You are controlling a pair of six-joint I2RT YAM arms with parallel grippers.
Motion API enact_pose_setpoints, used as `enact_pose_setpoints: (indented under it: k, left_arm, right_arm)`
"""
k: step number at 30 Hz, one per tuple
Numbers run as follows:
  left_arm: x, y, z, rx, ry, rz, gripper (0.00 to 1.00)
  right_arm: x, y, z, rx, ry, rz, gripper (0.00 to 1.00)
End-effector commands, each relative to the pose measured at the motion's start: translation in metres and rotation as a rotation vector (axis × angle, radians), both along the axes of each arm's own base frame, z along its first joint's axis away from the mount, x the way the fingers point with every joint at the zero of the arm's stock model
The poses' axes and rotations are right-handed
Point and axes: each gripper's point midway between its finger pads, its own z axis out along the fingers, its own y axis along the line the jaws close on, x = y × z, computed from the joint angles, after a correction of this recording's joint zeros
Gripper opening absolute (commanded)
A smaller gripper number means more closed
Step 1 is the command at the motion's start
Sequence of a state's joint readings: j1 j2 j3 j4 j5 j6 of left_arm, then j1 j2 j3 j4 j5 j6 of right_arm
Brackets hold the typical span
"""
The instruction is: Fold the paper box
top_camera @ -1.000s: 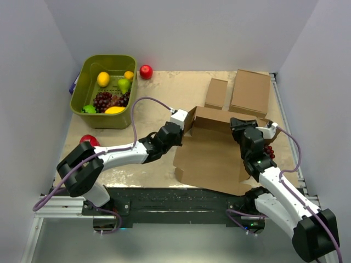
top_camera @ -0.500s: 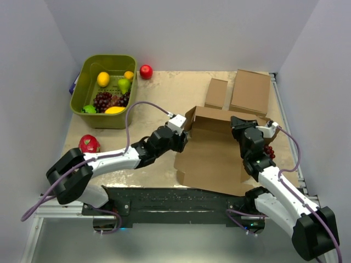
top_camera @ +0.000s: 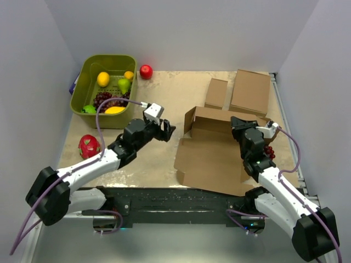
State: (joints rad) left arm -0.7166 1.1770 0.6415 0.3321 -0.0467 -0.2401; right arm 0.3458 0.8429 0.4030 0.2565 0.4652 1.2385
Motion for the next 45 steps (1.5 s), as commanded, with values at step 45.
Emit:
enact_pose_setpoints:
  k: [45]
  left_arm:
    - [0.072,-0.118,-0.032,0.006,-0.182,-0.262,0.47]
  right_arm:
    - [0.002,0.009,-0.014,-0.079,0.046,0.067,0.13]
